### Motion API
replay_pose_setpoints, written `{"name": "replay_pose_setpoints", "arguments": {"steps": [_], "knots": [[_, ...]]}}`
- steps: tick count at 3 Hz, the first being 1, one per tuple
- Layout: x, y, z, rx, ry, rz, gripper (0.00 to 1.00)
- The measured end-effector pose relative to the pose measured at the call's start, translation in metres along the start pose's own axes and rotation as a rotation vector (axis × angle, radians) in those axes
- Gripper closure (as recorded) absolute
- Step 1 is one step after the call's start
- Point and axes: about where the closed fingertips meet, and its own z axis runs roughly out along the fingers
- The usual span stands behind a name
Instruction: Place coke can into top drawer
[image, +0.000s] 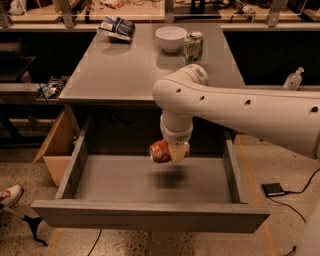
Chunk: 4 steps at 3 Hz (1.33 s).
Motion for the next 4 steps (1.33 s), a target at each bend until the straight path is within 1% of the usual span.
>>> {"name": "replay_pose_setpoints", "arguments": {"steps": [2,3,4], "knots": [[0.013,0.014,0.032,-0.08,0.004,0.072,1.0],[0.016,0.017,0.042,-0.1,-0.003,0.093,1.0],[0.018,0.02,0.055,-0.11,-0.039,0.109,1.0]]}}
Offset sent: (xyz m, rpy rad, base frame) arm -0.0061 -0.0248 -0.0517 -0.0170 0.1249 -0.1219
